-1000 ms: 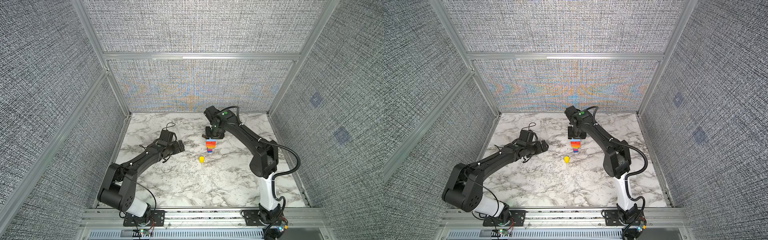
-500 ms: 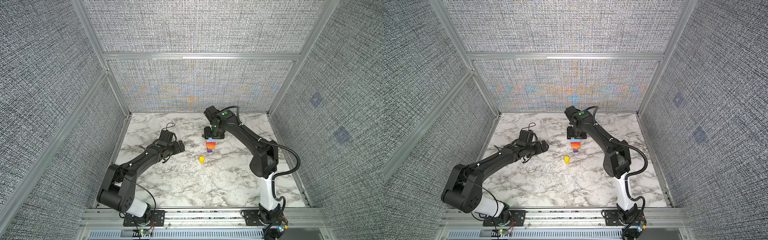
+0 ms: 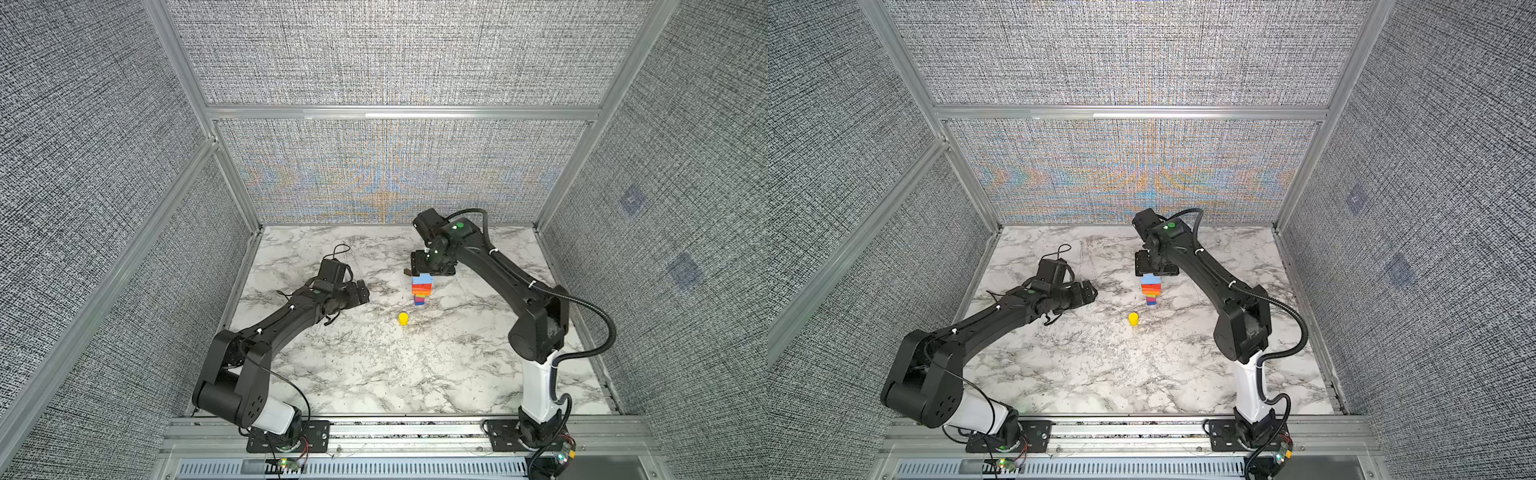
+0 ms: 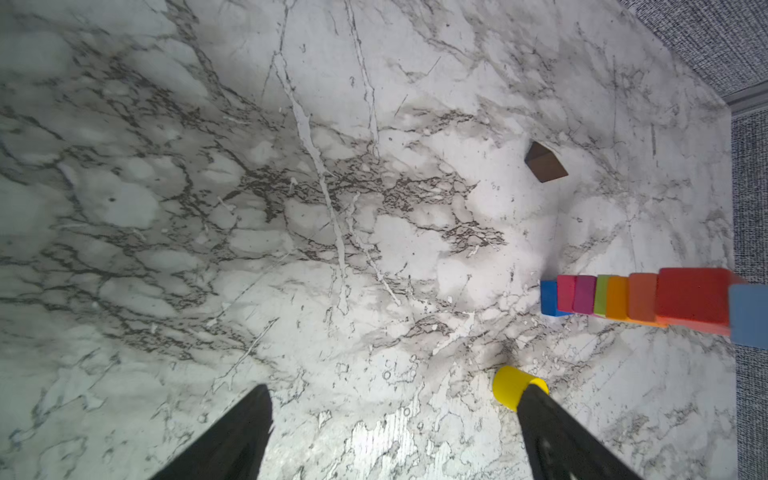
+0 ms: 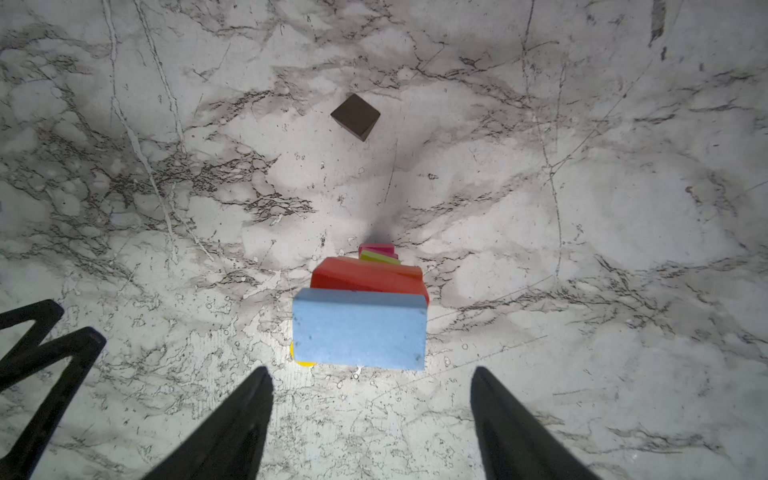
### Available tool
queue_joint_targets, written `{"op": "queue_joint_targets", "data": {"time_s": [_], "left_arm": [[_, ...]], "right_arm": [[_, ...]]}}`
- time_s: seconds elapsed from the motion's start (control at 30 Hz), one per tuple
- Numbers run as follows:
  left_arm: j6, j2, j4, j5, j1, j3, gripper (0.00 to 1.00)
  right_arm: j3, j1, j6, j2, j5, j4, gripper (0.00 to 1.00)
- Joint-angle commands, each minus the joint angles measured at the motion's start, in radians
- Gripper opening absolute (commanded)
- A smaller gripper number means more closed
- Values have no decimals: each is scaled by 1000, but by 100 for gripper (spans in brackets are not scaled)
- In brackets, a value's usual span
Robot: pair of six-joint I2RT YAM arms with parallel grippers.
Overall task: Build the wood block tower
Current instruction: 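Lower the light blue block onto the red brick and open the right gripper, then withdraw the right gripper while the left gripper moves toward the yellow cylinder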
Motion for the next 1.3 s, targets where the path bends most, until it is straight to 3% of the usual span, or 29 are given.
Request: {"op": "queue_joint_targets", "data": {"time_s": [0.0,0.23,0.43,0.53,0.8,0.97,1.27], "left_arm": [[23,-23,-47,7,-9,15,93],[37,-63,-154,-70,-73,45,94],[41,-37,-231,-148,-173,99,94],[42,-6,-252,-160,-209,129,94],[51,79,-302,-179,-287,214,92],[64,149,-323,-173,-338,276,89],[75,297,-340,-171,-388,382,84]], "right_arm": [[-54,-10,-13,-65,18,50,79],[-301,-33,-53,-268,-2,210,82],[-589,-70,-68,-501,-13,404,98],[-682,-92,-70,-601,-17,426,99],[-864,-174,-58,-776,-18,447,99],[-964,-257,-56,-845,-86,507,99],[-1000,-309,-83,-878,-138,523,99]]}}
